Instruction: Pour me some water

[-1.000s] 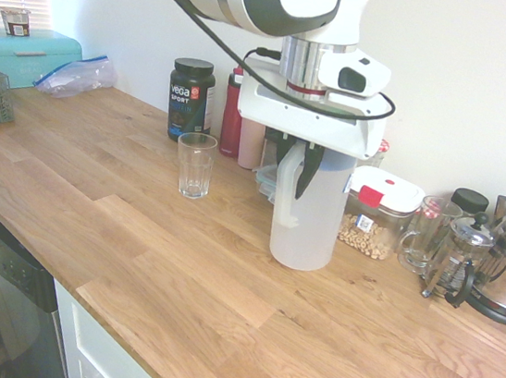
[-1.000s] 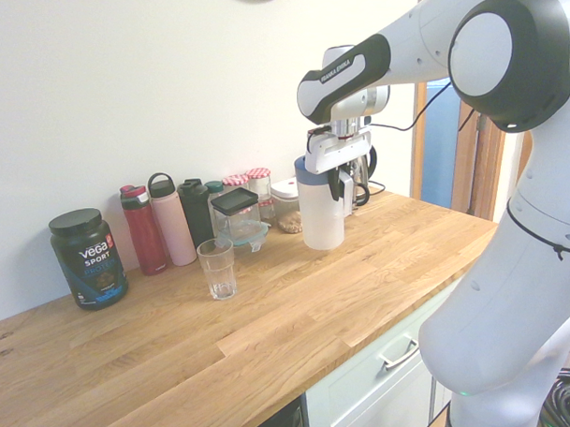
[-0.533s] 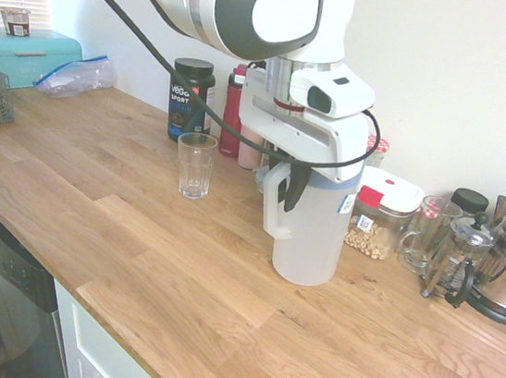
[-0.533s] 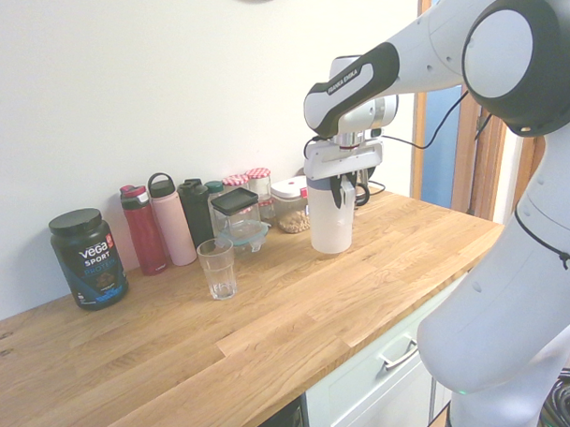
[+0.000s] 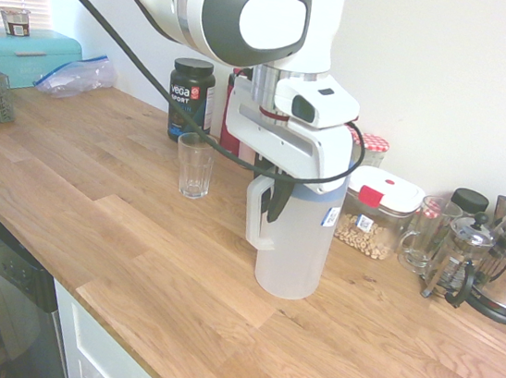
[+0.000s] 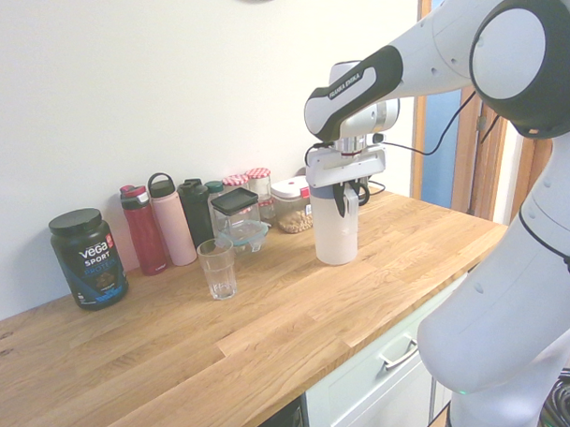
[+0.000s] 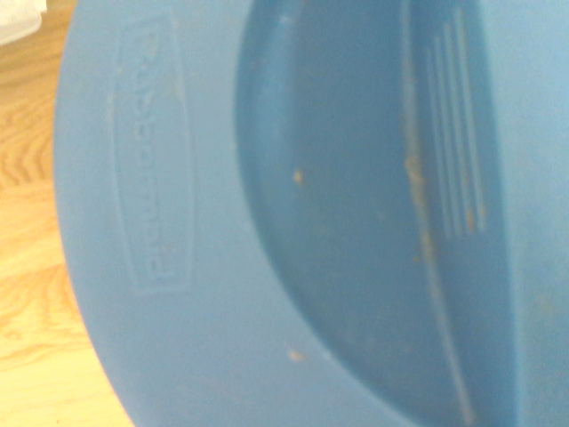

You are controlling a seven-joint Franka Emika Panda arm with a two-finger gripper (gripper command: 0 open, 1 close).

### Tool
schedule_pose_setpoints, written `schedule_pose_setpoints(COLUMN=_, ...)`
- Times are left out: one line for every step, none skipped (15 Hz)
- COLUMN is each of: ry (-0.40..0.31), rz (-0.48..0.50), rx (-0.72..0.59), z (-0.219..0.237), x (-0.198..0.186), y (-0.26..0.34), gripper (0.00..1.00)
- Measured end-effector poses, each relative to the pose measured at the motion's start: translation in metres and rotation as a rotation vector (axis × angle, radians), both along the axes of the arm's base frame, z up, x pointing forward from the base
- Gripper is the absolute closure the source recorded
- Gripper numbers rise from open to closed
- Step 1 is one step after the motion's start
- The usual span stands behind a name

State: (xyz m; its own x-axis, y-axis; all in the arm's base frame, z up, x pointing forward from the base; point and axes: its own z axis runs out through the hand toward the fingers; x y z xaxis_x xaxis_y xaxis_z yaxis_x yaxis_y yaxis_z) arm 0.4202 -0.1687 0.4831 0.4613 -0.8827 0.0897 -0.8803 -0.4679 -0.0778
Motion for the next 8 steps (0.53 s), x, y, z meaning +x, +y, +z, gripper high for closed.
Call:
schedule_pose_setpoints(ry=-0.004, rz=-0.001, rx=0.001, z=-0.0004, x=0.0001, y=0.0001, gripper=0.0)
schedule_pose_setpoints(ry=-0.006, rz=-0.002, rx=0.004, z=-0.0006, x=0.0002, y=0.0002, gripper=0.0)
schedule_pose_setpoints(ry=-0.007, rz=-0.003, rx=0.005, z=-0.0006, x=0.0004, y=0.0003, gripper=0.0)
schedule_pose_setpoints(ry=-0.008, rz=-0.003, rx=0.005, z=-0.0007, x=0.0004, y=0.0003, gripper=0.0)
schedule_pose_setpoints(ry=-0.008, rz=-0.003, rx=0.006, z=-0.0008, x=0.0003, y=0.0004, gripper=0.0)
schedule_pose_setpoints(ry=-0.01, rz=-0.003, rx=0.005, z=0.0003, x=-0.0001, y=0.0005, gripper=0.0)
schedule_pose_setpoints(ry=-0.015, rz=-0.004, rx=0.002, z=0.003, x=-0.001, y=0.0005, gripper=0.0)
schedule_pose_setpoints(ry=-0.019, rz=-0.006, rx=-0.004, z=0.0061, x=-0.0029, y=0.0003, gripper=0.0)
